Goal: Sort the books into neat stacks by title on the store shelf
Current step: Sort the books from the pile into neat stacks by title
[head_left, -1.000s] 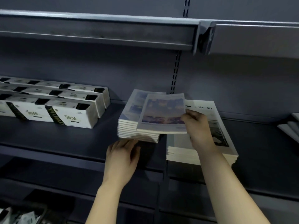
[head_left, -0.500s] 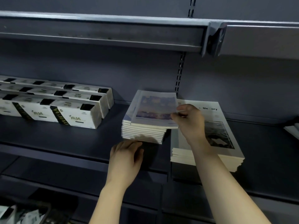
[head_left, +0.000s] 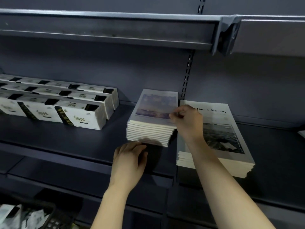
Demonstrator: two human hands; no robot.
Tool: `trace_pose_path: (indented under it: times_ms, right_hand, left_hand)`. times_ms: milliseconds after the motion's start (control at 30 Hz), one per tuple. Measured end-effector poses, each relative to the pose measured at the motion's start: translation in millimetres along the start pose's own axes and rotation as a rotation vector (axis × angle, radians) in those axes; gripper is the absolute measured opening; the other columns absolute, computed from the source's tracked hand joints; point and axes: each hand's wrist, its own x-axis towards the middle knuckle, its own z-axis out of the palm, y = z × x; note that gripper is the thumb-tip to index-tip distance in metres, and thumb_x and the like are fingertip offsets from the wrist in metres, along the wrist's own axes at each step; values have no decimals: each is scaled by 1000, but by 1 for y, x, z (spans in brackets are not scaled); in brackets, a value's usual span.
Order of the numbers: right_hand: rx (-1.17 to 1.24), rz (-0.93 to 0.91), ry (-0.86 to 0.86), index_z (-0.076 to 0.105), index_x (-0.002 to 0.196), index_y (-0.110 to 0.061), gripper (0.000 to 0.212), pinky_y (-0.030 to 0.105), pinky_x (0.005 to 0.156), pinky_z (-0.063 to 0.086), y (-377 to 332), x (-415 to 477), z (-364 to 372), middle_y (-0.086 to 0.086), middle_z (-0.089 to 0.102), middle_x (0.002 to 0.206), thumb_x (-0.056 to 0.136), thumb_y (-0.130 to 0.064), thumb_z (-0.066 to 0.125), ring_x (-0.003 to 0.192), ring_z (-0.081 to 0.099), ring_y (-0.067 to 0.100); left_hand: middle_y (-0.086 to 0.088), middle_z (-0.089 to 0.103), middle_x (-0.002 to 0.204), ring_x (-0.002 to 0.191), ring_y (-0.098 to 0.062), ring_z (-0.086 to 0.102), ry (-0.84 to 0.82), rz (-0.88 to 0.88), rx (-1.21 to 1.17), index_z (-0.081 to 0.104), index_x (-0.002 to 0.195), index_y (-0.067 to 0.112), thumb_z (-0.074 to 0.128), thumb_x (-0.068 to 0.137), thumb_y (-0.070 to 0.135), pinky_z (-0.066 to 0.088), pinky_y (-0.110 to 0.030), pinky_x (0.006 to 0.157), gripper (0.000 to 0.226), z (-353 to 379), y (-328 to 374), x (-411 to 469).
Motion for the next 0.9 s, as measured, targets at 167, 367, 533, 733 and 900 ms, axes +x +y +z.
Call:
trace_pose_path:
  times_ms: [167,367,533,733,900]
  right_hand:
    - [-24,-11,3,71,95,-19,12,12,64,41,-2,0,1,-11,65,85,84,-23,70,80,59,4]
    - [-25,-5,12,66,85,-25,7,11,60,39,-4,0,1,-17,59,76,82,-25,72,75,58,3]
    - [-56,-7,15,60,79,-29,14,11,55,34,-7,3,2,-19,57,69,79,-26,74,67,54,-2]
    - [12,20,17,61,77,-29,15,10,58,38,-5,2,3,-16,62,77,79,-25,75,75,59,2]
    - [0,7,3,61,80,-26,13,8,59,38,-4,2,2,-16,59,76,82,-24,74,71,56,-1]
  left_hand:
    - [3,67,106,99,-22,61,11,12,8,71,105,21,40,85,39,39,-33,89,41,1,4,2]
    - [3,68,106,96,-23,62,7,29,7,71,104,21,40,84,38,42,-35,88,41,-1,5,6]
    - [3,68,106,97,-22,62,18,31,16,71,105,22,44,85,36,40,-33,87,36,-1,4,6]
    - [3,68,106,96,-23,63,37,33,-2,72,103,21,57,80,27,39,-33,87,28,0,3,7]
    - [4,68,108,98,-22,63,23,61,-28,71,105,21,48,84,33,43,-35,89,33,0,5,9]
